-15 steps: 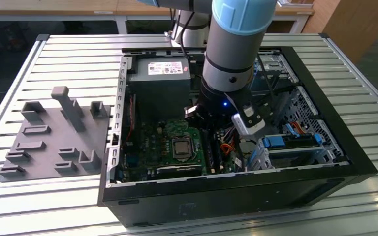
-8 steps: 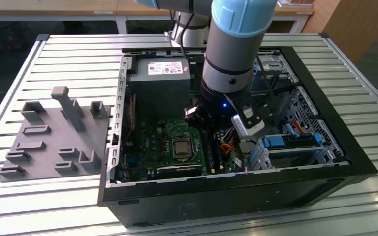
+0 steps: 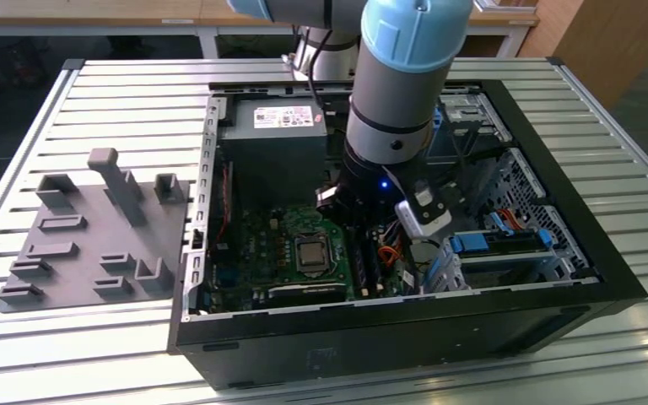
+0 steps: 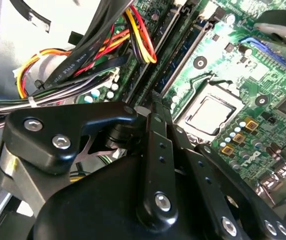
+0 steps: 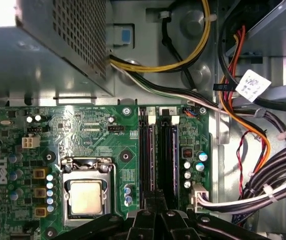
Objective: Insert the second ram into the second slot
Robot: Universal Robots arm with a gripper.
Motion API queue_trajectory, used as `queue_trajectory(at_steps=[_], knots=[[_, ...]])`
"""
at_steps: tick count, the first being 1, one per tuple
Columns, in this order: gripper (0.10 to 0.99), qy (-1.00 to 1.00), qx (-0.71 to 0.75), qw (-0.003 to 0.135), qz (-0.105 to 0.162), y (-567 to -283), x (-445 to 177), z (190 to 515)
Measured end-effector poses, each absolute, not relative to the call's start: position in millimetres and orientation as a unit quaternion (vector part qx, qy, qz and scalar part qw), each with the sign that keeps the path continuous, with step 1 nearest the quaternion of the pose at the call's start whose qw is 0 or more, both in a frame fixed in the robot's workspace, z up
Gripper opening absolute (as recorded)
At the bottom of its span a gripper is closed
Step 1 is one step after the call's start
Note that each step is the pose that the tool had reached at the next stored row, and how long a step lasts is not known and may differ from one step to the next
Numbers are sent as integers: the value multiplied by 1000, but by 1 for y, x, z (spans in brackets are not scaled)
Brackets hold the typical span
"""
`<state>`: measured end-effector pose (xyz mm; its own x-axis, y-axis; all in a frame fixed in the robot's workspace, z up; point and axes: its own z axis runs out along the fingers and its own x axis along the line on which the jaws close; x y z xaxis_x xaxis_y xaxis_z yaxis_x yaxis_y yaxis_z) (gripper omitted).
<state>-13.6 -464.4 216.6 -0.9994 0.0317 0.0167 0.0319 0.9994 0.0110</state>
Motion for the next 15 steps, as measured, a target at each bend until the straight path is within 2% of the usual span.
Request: queue_trajectory(at_steps=[15], knots=[[102, -1000, -16, 8, -6, -464, -14, 224]])
